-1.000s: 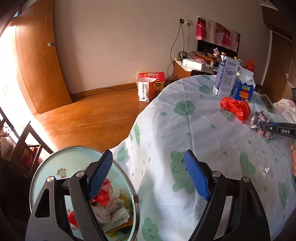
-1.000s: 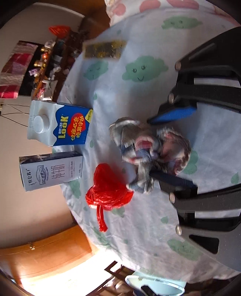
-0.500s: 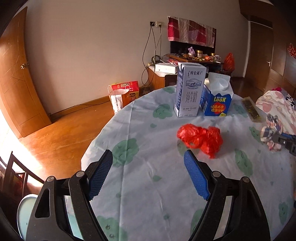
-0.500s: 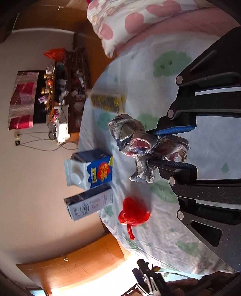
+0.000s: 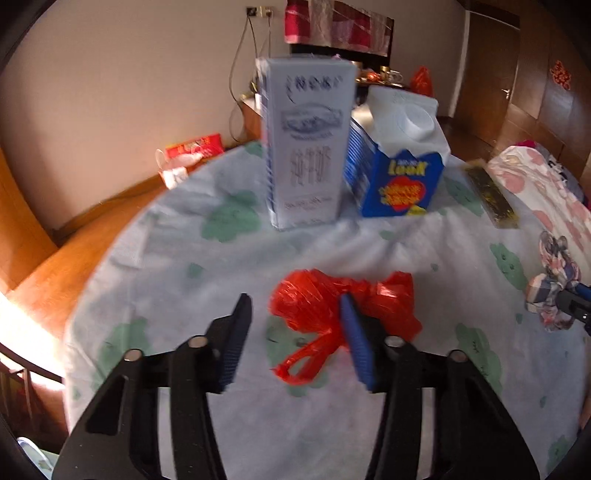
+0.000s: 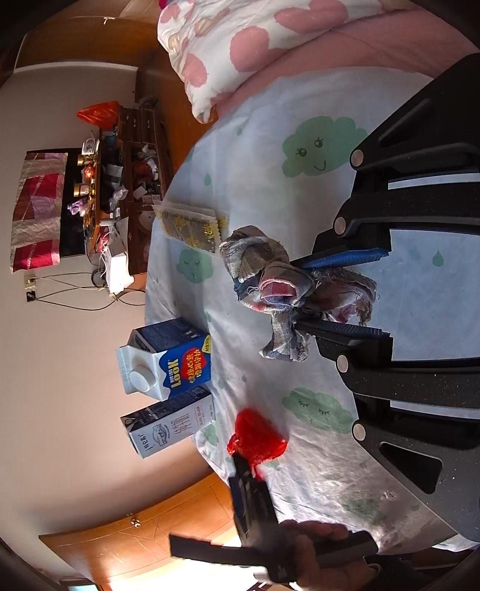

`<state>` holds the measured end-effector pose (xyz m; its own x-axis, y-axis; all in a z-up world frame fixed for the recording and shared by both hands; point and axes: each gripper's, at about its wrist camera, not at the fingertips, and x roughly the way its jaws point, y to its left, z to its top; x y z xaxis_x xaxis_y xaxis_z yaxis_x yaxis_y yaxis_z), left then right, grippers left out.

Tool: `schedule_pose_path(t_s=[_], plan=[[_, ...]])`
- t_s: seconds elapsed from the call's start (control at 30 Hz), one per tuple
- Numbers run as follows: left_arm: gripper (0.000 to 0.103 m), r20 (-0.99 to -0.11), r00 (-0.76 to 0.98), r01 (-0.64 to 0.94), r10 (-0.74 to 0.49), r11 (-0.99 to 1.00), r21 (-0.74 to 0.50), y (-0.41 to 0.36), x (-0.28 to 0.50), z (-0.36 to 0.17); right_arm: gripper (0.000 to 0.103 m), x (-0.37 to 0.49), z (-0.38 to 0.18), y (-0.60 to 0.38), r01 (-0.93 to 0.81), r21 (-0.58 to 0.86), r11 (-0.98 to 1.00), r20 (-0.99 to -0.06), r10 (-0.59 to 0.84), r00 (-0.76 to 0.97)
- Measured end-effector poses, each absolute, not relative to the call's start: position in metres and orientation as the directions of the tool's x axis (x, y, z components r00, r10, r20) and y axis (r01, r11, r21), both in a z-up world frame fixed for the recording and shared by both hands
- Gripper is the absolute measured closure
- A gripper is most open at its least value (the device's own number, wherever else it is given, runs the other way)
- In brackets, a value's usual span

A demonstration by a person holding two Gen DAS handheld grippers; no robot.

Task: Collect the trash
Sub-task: 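Grasp the plaid cloth with the right tool while the left tool grasps the red plastic bag, then carry the red plastic bag and plaid cloth over the blue bin with both tools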

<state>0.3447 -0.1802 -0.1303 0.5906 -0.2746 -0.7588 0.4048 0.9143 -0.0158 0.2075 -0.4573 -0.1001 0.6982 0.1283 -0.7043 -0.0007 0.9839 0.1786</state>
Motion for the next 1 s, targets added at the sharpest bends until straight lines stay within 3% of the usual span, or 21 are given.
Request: schedule_pose_path(t_s=[0.07, 0.13, 1.0], plan=[[0.087, -0.759, 0.581, 0.431, -0.293, 0.902, -0.018, -0.185, 0.342, -0.131, 0.075, 0.208, -0.101, -0.455, -0.003, 0.185, 0.983, -0.703, 0.134, 0.699], [0.094, -0.759, 0.583, 0.433, -0.29, 0.901, -0.012, -0.186, 0.338, -0.128, 0.075, 0.206, -0.1, -0.452, -0.007, 0.191, 0.982, -0.697, 0.141, 0.703], [0.096, -0.676, 0.696, 0.298, -0.243, 0.954, -0.036, -0.069, 0.218, -0.082, 0.075, 0.181, -0.081, -0.35, -0.168, 0.159, 0.973, -0.66, 0.231, 0.715]])
